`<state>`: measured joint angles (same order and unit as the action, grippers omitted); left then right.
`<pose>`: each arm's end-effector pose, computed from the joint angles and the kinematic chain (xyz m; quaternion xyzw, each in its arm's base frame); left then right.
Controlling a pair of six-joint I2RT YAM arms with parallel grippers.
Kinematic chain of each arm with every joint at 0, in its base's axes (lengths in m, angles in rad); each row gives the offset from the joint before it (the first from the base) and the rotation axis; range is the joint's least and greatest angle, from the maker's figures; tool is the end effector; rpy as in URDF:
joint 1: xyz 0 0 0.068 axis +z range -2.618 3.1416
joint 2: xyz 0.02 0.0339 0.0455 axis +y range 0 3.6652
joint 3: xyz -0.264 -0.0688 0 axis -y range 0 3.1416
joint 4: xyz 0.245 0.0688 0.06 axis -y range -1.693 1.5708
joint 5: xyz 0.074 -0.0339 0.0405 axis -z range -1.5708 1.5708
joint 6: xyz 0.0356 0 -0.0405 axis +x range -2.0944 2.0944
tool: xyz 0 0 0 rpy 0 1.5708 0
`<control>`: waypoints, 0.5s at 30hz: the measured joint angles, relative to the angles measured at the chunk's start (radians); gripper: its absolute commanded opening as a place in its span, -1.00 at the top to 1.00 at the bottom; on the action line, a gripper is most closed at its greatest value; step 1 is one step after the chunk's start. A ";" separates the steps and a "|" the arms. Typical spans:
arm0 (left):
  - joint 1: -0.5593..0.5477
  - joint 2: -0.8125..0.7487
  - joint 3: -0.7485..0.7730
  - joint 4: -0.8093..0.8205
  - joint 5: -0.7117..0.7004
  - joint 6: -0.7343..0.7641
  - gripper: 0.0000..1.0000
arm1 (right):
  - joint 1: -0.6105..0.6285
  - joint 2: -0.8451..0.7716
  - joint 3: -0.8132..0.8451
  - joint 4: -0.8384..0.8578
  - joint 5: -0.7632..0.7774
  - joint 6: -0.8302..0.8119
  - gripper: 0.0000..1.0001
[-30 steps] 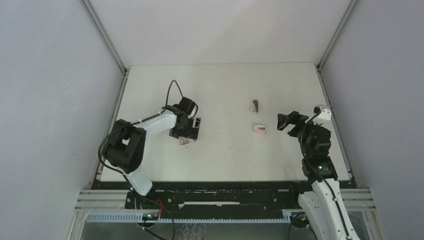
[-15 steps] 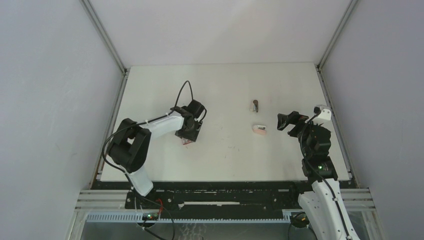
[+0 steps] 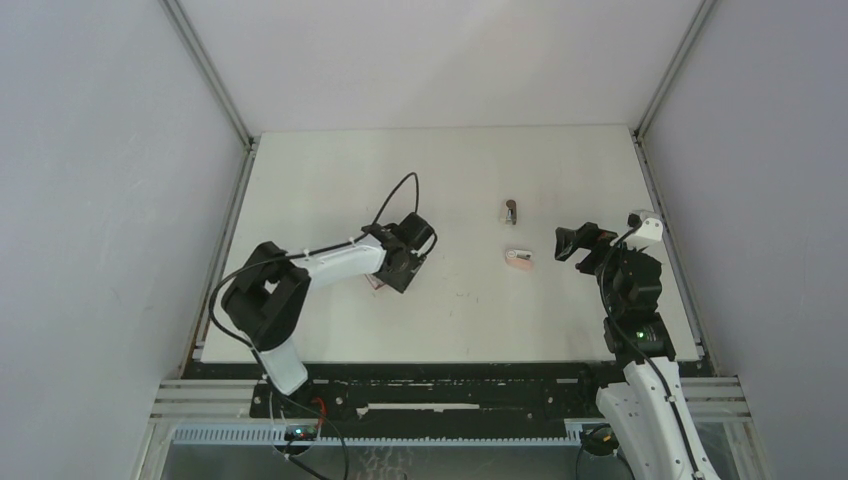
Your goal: Load the staples into the stapler
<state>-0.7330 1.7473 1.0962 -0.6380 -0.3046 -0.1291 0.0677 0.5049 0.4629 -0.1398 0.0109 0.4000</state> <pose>0.2506 -0.2113 0.1689 0.2707 0.9407 0.0785 0.1888 0.1437 0.0094 0.2710 0.1305 0.7572 0.1442 0.6235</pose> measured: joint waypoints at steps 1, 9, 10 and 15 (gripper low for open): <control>0.001 -0.006 0.000 0.000 -0.011 -0.016 -0.26 | 0.000 0.000 0.000 0.000 0.000 0.000 -1.00; 0.032 -0.205 -0.093 0.101 -0.029 -0.323 -0.35 | 0.000 0.000 0.000 -0.002 0.008 -0.004 -1.00; 0.038 -0.233 -0.120 0.124 -0.029 -0.367 -0.36 | 0.000 0.002 0.000 -0.003 0.008 -0.004 -1.00; 0.090 -0.274 -0.226 0.189 -0.013 -0.520 -0.37 | 0.000 0.005 0.000 -0.007 0.008 -0.004 -1.00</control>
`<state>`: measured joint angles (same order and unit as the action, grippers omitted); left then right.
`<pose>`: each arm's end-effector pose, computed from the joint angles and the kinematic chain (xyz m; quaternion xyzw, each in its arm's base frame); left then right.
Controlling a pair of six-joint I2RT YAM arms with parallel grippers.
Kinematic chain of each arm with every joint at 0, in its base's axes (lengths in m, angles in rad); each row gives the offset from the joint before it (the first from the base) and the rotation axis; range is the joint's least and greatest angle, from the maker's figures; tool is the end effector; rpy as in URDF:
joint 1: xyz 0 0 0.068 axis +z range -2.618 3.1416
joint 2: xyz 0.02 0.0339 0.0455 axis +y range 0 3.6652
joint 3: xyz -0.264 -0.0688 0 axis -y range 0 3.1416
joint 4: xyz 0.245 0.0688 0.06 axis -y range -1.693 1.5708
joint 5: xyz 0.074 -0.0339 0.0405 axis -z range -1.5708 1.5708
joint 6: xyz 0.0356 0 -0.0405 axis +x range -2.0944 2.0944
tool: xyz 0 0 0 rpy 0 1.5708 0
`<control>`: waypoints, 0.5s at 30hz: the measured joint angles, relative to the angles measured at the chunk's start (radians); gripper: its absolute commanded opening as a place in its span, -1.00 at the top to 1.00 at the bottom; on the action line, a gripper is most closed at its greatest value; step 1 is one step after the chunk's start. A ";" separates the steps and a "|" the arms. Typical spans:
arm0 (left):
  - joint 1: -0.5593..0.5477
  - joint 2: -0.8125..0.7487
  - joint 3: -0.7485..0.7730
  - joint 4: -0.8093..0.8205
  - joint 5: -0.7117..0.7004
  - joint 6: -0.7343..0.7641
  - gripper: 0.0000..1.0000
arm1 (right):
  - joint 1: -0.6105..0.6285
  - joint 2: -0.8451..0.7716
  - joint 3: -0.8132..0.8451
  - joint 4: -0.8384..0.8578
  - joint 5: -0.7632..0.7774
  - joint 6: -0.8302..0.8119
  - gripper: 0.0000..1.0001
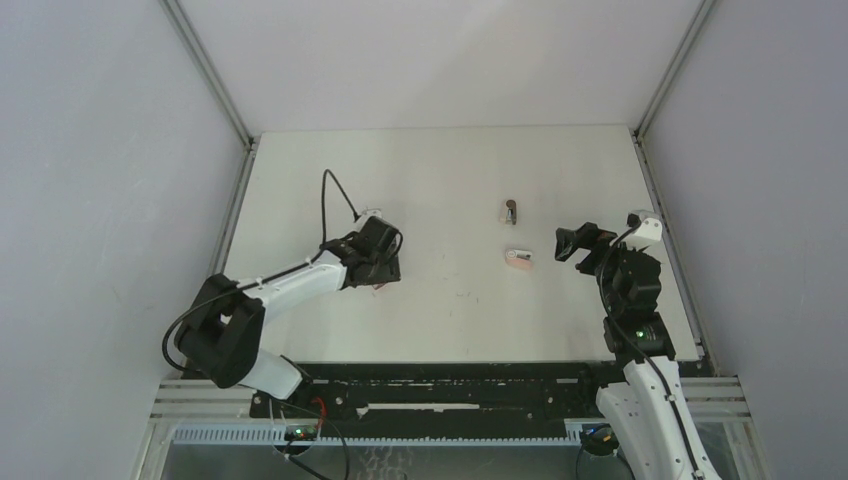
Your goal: Load the staples into the stapler
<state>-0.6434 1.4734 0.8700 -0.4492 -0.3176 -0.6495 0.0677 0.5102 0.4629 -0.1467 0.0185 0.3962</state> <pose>0.2335 -0.1612 0.1930 -0.0434 0.9543 -0.0304 0.2940 0.1444 0.0091 0.2696 0.1321 0.7609 0.1391 0.6199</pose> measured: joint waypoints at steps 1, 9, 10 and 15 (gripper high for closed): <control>0.011 0.000 -0.016 0.011 0.012 -0.019 -0.38 | 0.000 0.000 0.000 -0.001 0.000 0.000 -1.00; 0.072 0.009 -0.058 0.089 0.079 -0.076 -0.59 | 0.000 0.006 0.000 -0.004 -0.001 0.000 -1.00; 0.078 0.010 -0.059 0.095 0.082 -0.076 -0.60 | 0.000 0.007 0.000 -0.004 -0.001 0.000 -1.00; 0.124 0.029 -0.072 0.121 0.086 -0.074 -0.62 | 0.000 0.010 0.000 -0.004 -0.002 -0.001 -1.00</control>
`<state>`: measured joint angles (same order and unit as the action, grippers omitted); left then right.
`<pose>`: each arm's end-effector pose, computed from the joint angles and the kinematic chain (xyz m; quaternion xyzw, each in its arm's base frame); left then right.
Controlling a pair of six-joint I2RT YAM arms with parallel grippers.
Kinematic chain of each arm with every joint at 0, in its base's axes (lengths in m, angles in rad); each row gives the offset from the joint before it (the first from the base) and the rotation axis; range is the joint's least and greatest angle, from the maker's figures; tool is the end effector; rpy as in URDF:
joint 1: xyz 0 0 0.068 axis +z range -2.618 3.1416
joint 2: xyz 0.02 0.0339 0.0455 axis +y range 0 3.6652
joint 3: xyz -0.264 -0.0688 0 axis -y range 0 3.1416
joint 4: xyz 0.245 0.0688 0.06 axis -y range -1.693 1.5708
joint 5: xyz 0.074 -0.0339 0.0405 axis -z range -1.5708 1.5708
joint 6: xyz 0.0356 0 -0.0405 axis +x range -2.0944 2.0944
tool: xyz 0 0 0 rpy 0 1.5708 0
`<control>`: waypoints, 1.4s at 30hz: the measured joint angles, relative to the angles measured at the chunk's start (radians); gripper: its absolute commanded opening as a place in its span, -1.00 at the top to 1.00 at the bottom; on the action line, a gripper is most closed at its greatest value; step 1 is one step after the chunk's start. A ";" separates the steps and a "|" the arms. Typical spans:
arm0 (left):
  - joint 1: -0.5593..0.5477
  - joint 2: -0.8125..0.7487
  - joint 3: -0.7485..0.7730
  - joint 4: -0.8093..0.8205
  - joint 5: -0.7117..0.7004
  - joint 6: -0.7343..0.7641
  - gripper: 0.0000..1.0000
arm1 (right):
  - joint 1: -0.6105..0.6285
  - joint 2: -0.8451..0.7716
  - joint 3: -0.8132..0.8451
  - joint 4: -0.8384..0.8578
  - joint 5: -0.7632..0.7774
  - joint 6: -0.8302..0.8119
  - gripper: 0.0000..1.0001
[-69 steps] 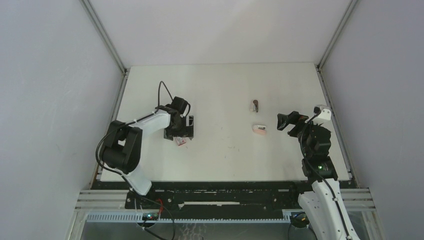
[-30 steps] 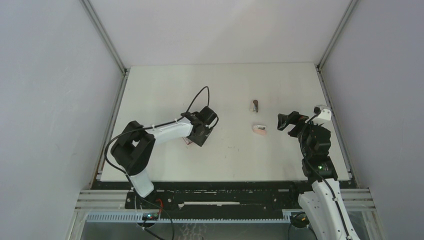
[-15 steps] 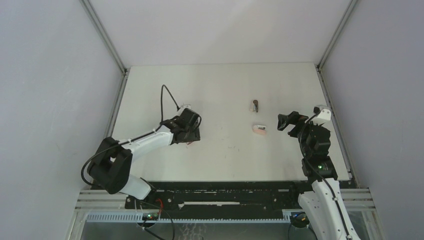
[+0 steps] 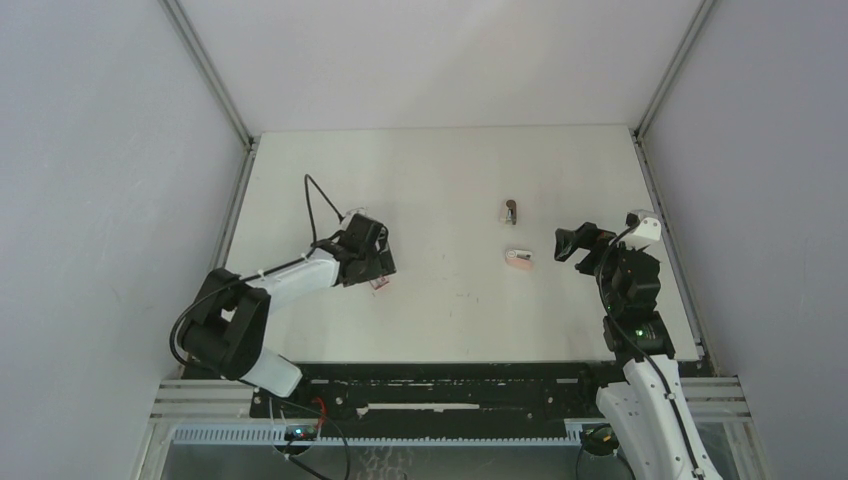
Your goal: Load the staples into the stapler
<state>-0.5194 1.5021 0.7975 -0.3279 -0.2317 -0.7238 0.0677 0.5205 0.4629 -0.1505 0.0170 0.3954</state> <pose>0.2498 -0.1334 0.1706 -0.1283 0.9494 -0.0632 0.2796 0.1459 0.0093 0.2679 0.1320 0.7654 0.1381 0.6145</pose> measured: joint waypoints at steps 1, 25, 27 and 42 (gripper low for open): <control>0.007 0.005 0.000 0.002 0.000 0.000 -0.62 | 0.000 0.000 0.000 0.000 0.000 0.000 -1.00; -0.061 0.198 0.142 0.030 -0.008 0.304 -0.51 | -0.001 0.039 0.000 0.000 -0.004 -0.014 -1.00; -0.093 0.198 0.146 0.020 -0.024 0.327 -0.44 | -0.001 0.041 0.000 0.000 -0.006 -0.014 -1.00; -0.153 0.192 0.148 -0.023 -0.078 0.354 0.01 | -0.001 0.045 0.000 0.000 -0.013 -0.014 -1.00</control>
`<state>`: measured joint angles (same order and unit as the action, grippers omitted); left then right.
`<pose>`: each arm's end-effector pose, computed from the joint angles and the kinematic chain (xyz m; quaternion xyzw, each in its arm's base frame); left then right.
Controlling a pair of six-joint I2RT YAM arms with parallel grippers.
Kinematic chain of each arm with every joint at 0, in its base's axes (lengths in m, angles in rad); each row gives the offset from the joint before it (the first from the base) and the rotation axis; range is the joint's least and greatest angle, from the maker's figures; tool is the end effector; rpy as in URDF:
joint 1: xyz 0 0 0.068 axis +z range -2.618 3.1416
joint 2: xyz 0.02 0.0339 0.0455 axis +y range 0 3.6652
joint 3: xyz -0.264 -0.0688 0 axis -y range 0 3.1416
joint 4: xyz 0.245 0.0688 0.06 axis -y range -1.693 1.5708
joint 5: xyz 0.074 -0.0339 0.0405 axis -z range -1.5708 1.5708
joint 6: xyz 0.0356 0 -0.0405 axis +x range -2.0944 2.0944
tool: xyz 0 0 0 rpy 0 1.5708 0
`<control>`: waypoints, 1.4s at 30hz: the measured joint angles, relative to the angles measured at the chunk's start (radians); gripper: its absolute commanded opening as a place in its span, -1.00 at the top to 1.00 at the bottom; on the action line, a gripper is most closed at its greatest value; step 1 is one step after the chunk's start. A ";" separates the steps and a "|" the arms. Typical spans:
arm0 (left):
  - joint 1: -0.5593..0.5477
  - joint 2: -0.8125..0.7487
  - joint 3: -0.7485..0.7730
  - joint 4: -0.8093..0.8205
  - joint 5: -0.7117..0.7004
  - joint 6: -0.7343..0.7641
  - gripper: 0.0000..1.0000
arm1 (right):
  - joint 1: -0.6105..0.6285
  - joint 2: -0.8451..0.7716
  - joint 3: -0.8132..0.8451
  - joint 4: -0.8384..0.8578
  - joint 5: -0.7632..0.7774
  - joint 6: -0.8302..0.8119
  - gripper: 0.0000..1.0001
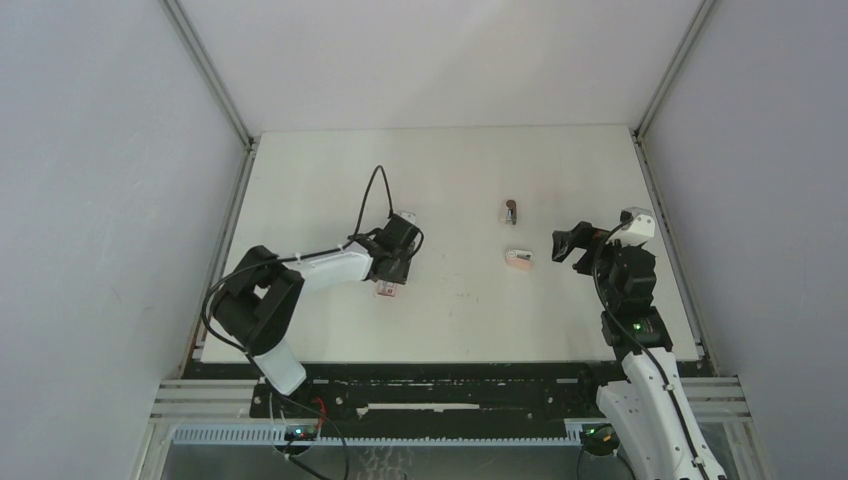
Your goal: Load the staples into the stapler
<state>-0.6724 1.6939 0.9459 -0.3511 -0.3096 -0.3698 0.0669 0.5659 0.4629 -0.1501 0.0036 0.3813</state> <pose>0.2586 -0.1920 0.1567 0.1092 0.9551 0.0151 0.2749 0.1528 0.0101 0.2621 0.1249 0.7808 0.1347 0.5972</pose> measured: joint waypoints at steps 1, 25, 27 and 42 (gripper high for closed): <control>-0.004 0.000 0.000 -0.004 -0.004 0.001 0.02 | 0.000 0.000 0.000 0.000 -0.001 0.000 -1.00; -0.223 -0.058 0.159 -0.306 -0.013 0.293 0.10 | 0.058 0.365 0.069 0.045 -0.381 0.087 -0.52; -0.221 -0.097 0.140 -0.291 0.008 0.314 0.10 | 0.114 0.448 0.109 0.045 -0.421 0.118 -0.40; -0.221 -0.258 0.097 -0.247 0.055 0.401 0.10 | 0.306 0.993 0.229 0.395 -0.829 0.452 0.04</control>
<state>-0.8936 1.4357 1.0424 -0.5980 -0.2543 0.0311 0.3733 1.5593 0.6918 0.2451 -0.8249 0.8337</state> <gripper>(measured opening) 0.451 0.500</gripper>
